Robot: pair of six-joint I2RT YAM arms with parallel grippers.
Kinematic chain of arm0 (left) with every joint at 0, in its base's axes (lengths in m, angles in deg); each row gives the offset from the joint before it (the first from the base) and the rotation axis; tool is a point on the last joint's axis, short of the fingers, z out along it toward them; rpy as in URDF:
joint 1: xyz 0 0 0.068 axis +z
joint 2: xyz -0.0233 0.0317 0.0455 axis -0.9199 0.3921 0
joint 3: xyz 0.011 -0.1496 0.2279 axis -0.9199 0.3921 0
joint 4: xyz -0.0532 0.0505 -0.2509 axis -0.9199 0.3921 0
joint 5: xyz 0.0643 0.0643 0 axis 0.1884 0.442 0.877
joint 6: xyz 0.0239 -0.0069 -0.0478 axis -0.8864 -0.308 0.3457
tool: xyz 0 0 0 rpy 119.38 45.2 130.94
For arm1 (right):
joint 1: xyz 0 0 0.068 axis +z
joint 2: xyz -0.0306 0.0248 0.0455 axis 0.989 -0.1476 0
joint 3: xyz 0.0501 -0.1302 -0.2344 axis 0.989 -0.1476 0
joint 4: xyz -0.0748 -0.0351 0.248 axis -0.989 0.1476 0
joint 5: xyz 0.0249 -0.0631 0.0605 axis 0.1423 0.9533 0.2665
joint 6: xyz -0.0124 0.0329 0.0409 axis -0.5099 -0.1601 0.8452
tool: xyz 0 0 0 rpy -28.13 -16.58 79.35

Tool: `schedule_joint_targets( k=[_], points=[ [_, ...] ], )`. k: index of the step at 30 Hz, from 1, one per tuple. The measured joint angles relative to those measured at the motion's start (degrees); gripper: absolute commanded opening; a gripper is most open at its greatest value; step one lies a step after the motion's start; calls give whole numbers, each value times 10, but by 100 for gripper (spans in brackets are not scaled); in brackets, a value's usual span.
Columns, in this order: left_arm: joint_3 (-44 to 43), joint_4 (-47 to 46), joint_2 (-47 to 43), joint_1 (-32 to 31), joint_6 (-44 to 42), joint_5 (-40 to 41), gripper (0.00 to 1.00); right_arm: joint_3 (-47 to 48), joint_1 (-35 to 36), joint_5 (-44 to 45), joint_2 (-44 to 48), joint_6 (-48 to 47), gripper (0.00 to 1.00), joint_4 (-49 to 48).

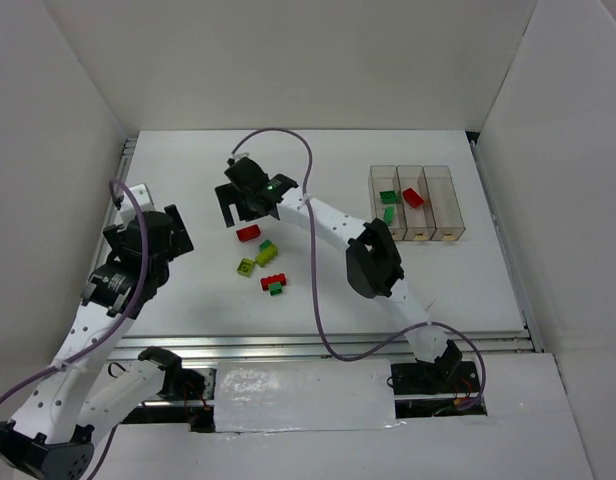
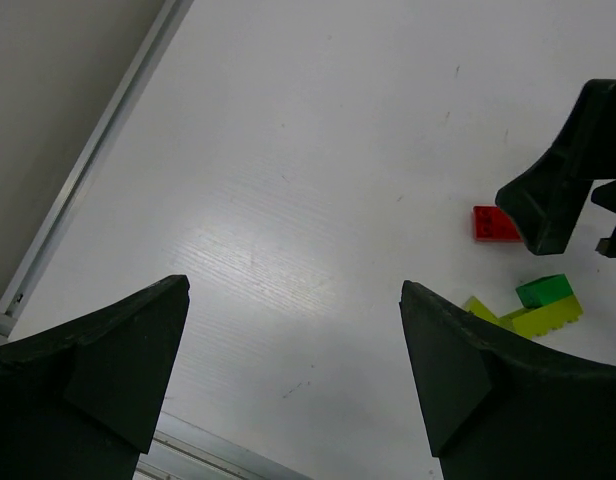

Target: Sort the legos into containers by color

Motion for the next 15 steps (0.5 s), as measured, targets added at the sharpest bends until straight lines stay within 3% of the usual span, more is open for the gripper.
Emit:
schedule_joint_targets(
  k=[15],
  points=[
    [0,-11,12,12,-19,-57,99,13,17,22,-56,-34,99,33]
  ],
)
